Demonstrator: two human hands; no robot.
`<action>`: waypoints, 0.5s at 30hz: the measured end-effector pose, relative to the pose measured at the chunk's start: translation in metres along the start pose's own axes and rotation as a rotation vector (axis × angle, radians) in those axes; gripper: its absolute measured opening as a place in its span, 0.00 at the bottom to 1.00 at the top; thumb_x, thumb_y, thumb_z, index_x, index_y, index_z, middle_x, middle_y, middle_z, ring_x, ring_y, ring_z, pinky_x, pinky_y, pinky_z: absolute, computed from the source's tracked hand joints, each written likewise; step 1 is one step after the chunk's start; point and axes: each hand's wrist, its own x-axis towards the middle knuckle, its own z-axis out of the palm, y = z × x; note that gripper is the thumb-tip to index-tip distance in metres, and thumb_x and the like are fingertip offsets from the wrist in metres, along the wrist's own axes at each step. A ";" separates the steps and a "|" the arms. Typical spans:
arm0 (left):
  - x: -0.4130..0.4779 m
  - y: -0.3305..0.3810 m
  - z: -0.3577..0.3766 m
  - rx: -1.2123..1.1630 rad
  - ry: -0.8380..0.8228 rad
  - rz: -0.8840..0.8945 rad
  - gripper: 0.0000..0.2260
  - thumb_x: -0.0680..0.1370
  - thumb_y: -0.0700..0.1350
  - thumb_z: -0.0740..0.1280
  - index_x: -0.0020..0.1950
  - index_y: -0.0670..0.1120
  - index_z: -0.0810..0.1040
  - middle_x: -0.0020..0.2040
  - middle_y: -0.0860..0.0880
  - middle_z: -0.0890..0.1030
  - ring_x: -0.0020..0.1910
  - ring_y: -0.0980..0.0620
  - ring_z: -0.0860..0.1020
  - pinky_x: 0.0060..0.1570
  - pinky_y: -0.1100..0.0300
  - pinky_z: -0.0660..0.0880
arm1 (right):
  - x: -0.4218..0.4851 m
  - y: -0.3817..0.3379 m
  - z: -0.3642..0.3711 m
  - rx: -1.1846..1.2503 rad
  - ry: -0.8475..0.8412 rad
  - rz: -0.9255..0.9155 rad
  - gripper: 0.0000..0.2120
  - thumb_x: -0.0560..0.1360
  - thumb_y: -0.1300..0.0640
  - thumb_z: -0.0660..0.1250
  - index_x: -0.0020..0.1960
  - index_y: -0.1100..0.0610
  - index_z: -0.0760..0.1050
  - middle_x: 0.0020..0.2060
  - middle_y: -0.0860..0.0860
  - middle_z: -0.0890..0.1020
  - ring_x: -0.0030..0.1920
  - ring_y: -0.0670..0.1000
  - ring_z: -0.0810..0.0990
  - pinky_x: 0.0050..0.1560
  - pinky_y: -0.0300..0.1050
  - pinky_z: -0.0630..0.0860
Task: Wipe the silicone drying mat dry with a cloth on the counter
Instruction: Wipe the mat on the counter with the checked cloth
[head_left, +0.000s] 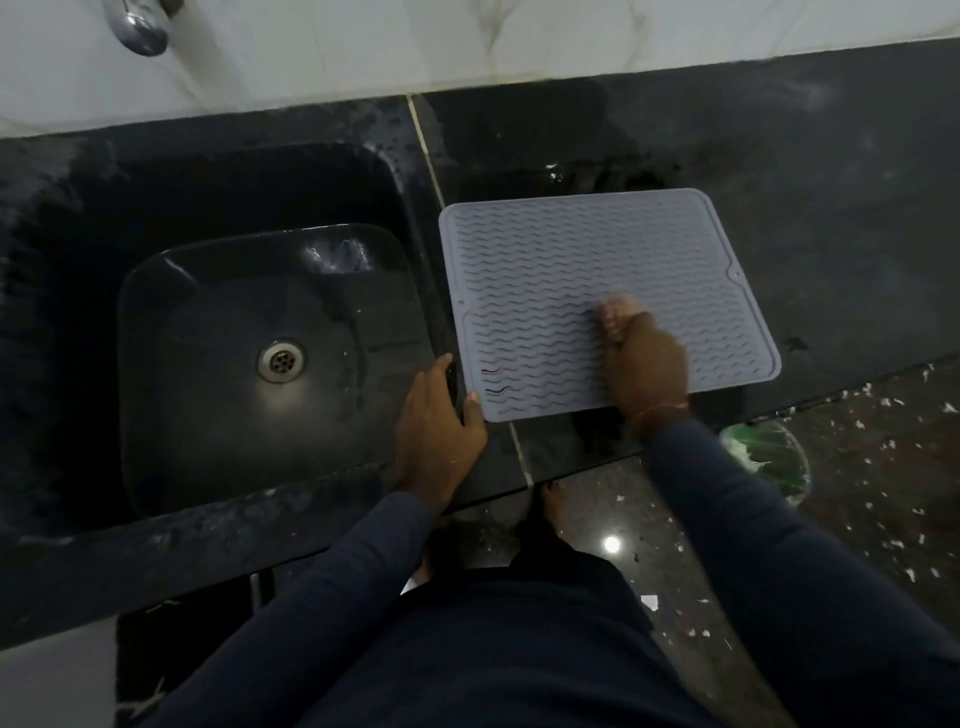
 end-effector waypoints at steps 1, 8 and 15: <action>0.001 0.001 0.001 -0.001 -0.001 0.000 0.24 0.77 0.46 0.66 0.72 0.44 0.66 0.65 0.45 0.74 0.61 0.46 0.75 0.59 0.52 0.73 | -0.011 -0.014 0.012 0.012 -0.041 -0.054 0.19 0.82 0.47 0.58 0.64 0.60 0.72 0.59 0.61 0.80 0.59 0.63 0.77 0.56 0.49 0.69; 0.001 -0.001 0.003 -0.001 -0.003 -0.012 0.25 0.77 0.49 0.64 0.72 0.44 0.66 0.66 0.44 0.73 0.63 0.45 0.73 0.61 0.49 0.72 | -0.012 -0.038 0.027 0.134 -0.195 -0.285 0.19 0.79 0.45 0.64 0.58 0.59 0.77 0.53 0.57 0.83 0.55 0.58 0.79 0.48 0.41 0.68; 0.002 -0.003 0.005 0.055 0.022 -0.027 0.20 0.76 0.53 0.62 0.67 0.49 0.74 0.54 0.48 0.75 0.52 0.48 0.76 0.50 0.55 0.74 | 0.051 0.067 -0.038 -0.101 0.143 0.098 0.27 0.78 0.35 0.55 0.56 0.59 0.73 0.50 0.64 0.81 0.51 0.65 0.79 0.51 0.53 0.73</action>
